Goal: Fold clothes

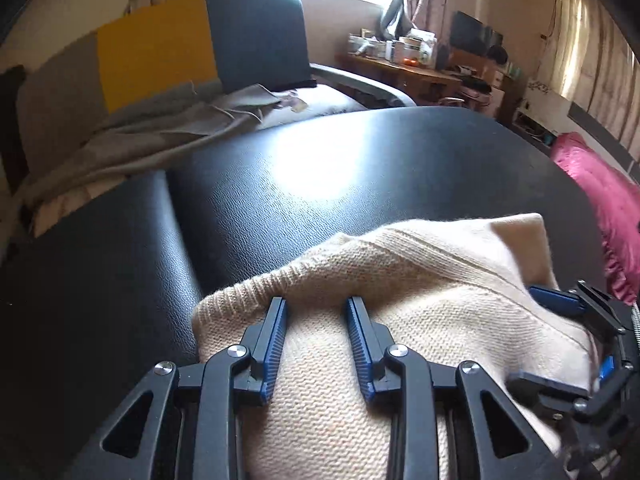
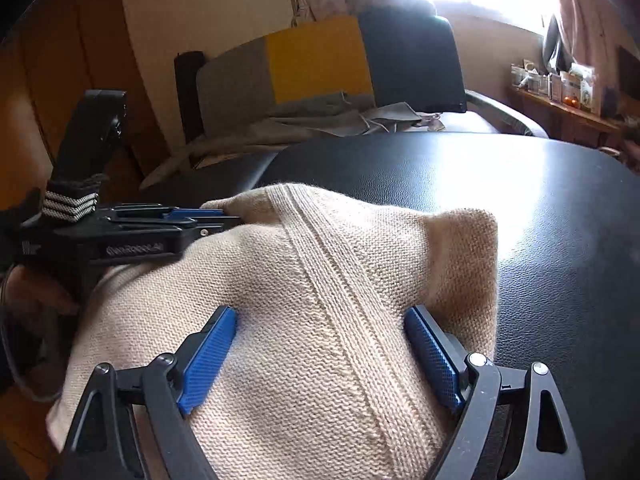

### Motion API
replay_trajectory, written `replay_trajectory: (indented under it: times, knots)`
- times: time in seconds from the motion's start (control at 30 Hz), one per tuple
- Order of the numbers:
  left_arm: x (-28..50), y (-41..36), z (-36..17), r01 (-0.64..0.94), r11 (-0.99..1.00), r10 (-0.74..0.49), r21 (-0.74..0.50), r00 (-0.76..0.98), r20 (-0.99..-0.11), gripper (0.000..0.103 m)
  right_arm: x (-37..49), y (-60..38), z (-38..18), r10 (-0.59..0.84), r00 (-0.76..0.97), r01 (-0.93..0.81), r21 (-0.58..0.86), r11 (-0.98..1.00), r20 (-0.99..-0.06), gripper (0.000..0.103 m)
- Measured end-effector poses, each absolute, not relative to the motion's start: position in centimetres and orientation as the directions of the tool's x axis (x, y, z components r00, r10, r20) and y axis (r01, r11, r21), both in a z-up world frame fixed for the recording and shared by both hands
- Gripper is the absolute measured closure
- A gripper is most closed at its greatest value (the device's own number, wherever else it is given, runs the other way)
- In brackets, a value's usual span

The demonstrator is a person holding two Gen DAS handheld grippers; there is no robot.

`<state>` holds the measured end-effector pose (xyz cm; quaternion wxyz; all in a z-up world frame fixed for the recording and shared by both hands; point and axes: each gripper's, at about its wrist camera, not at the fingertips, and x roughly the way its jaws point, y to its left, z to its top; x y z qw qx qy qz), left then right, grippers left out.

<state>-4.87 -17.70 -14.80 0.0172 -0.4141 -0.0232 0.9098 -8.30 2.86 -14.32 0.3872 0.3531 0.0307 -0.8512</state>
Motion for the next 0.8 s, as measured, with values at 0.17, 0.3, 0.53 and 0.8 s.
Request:
replay_trajectory:
  times: [0.17,0.3,0.53,0.8]
  knots:
    - [-5.3,-18.1,-14.7,0.010,-0.997,0.045,-0.070,-0.667,-0.744,0.071,-8.3,3.0,-14.1,-0.641,-0.449,0.682,0.225,-0.696,-0.622,0.015]
    - [-3.1,-19.6,-12.4,0.060,-0.986,0.070,-0.154,-0.694,-0.717,0.071,-8.2,3.7,-14.4,-0.647,-0.444,0.687,0.229,-0.690,-0.619,0.014]
    - [5.0,-18.7,-9.1,-0.003,-0.979,0.135,-0.205,-0.761,-0.635,0.071,-7.8,4.5,-14.2,-0.666,-0.429,0.698,0.244,-0.673,-0.610,0.011]
    - [9.6,-12.7,-14.8,-0.079,-0.986,0.160,-0.147,-0.694,-0.702,0.071,-7.1,5.4,-13.8,-0.681,-0.409,0.700,0.270,-0.661,-0.608,0.005]
